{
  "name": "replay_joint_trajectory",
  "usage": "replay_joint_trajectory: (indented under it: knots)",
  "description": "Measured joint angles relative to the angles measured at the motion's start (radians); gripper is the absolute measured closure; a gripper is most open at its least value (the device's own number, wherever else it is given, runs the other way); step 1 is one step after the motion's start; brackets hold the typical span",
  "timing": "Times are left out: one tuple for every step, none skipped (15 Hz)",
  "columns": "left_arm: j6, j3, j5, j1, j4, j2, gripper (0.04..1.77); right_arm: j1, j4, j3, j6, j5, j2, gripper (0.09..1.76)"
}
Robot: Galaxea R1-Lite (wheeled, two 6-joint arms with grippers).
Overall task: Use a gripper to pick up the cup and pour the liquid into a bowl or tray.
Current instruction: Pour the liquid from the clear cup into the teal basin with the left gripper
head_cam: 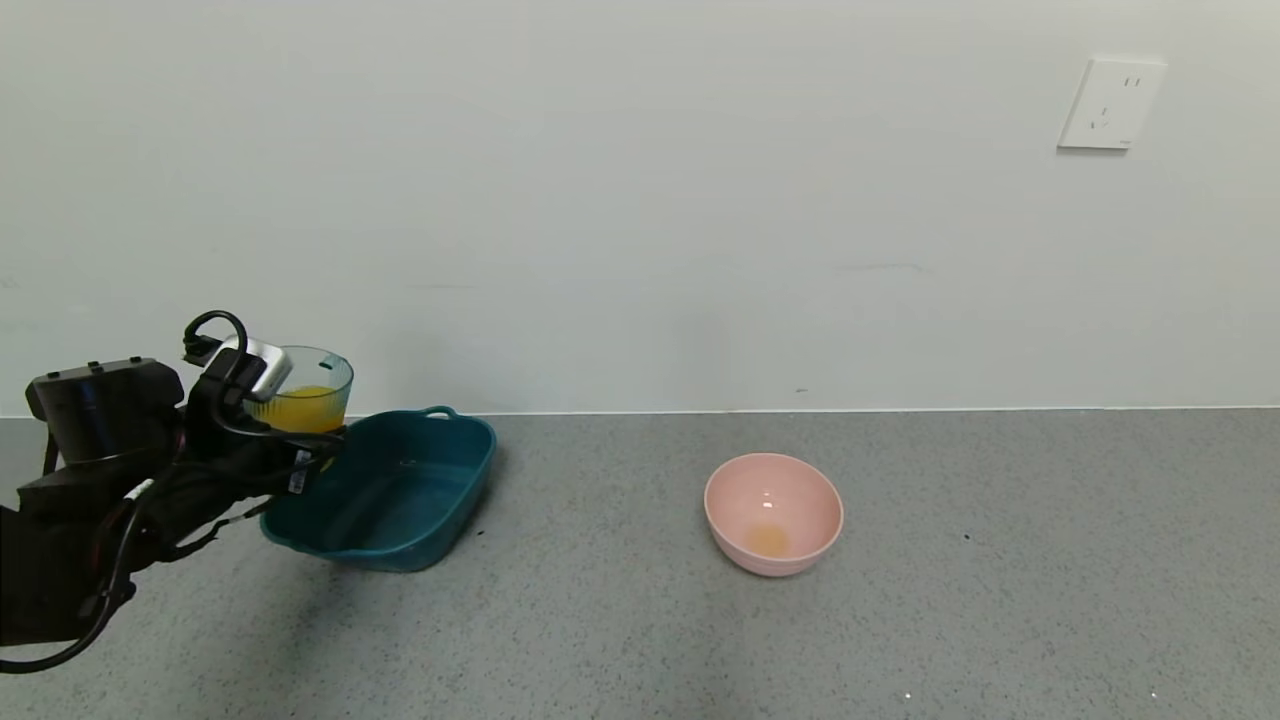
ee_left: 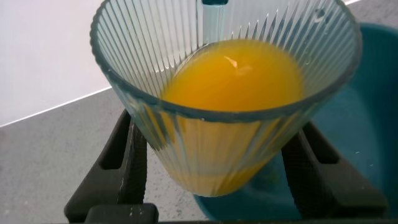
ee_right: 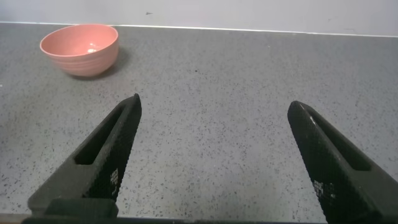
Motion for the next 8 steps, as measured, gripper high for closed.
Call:
replay_joint_trajectory:
  knots:
    - [0.018,0.001,0.000,0.006,0.000,0.003,0.55,0.000,0.000,0.000,0.000,0.000,0.000,0.14]
    - [0.028,0.001,0.000,0.009,0.000,0.005,0.55,0.000,0.000,0.000,0.000,0.000,0.000,0.14]
    - [0.041,0.002,0.000,0.010,-0.001,0.005,0.55,0.000,0.000,0.000,0.000,0.000,0.000,0.14]
    - [0.056,0.003,0.000,0.011,-0.001,0.005,0.55,0.000,0.000,0.000,0.000,0.000,0.000,0.14]
    - [0.064,0.003,0.001,0.011,-0.001,0.005,0.55,0.000,0.000,0.000,0.000,0.000,0.000,0.14]
    - [0.078,0.003,0.001,0.011,-0.001,0.005,0.55,0.000,0.000,0.000,0.000,0.000,0.000,0.14]
    - [0.089,0.002,0.002,0.011,0.000,0.005,0.55,0.000,0.000,0.000,0.000,0.000,0.000,0.14]
    - [0.098,0.002,0.001,0.011,0.000,0.005,0.55,0.000,0.000,0.000,0.001,0.000,0.000,0.14]
